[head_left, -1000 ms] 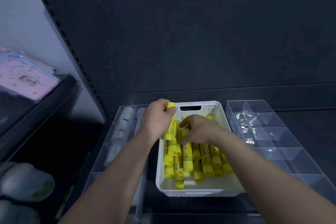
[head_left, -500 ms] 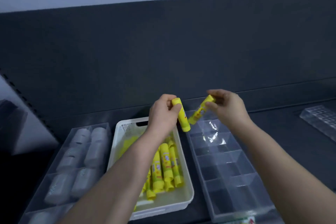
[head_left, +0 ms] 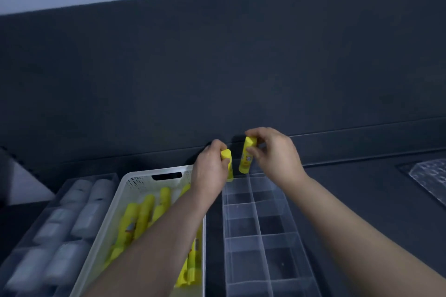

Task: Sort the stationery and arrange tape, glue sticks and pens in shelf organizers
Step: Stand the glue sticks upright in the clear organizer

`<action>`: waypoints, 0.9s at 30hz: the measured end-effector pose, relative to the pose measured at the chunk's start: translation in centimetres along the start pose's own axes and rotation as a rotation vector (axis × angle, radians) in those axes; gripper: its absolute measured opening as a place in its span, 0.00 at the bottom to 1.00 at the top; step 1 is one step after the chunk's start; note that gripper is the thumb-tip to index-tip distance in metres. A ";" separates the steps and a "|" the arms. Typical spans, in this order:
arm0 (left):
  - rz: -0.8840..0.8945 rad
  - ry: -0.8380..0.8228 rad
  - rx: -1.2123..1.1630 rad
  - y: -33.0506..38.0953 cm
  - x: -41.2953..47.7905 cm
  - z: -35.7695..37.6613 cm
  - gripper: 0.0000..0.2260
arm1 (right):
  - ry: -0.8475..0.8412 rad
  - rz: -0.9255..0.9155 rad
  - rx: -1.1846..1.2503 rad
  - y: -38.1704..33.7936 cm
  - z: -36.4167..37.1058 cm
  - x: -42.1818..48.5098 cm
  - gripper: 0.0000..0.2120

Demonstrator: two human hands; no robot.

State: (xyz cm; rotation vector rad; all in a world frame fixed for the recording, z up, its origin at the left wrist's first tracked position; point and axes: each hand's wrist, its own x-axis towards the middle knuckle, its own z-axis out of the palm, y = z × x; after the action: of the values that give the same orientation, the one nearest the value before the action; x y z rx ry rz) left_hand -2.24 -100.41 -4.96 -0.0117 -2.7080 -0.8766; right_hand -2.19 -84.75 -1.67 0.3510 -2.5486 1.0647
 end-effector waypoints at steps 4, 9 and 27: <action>0.019 0.008 0.026 -0.2 0.4 -0.9 0.10 | -0.080 -0.053 -0.070 0.7 1.9 0.7 0.15; 0.037 0.134 0.009 -1.6 -0.7 -3.1 0.08 | -0.205 -0.062 -0.218 1.3 3.8 0.7 0.16; -0.112 -0.016 0.100 -8.7 -6.5 -11.1 0.06 | -0.138 -0.233 -0.312 -6.1 5.4 -6.8 0.09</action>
State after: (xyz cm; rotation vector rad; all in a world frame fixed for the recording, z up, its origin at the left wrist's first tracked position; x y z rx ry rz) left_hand 6.20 -113.34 -3.26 0.1566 -2.7867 -0.7736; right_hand 4.95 -92.26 -4.14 0.6340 -2.6577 0.5659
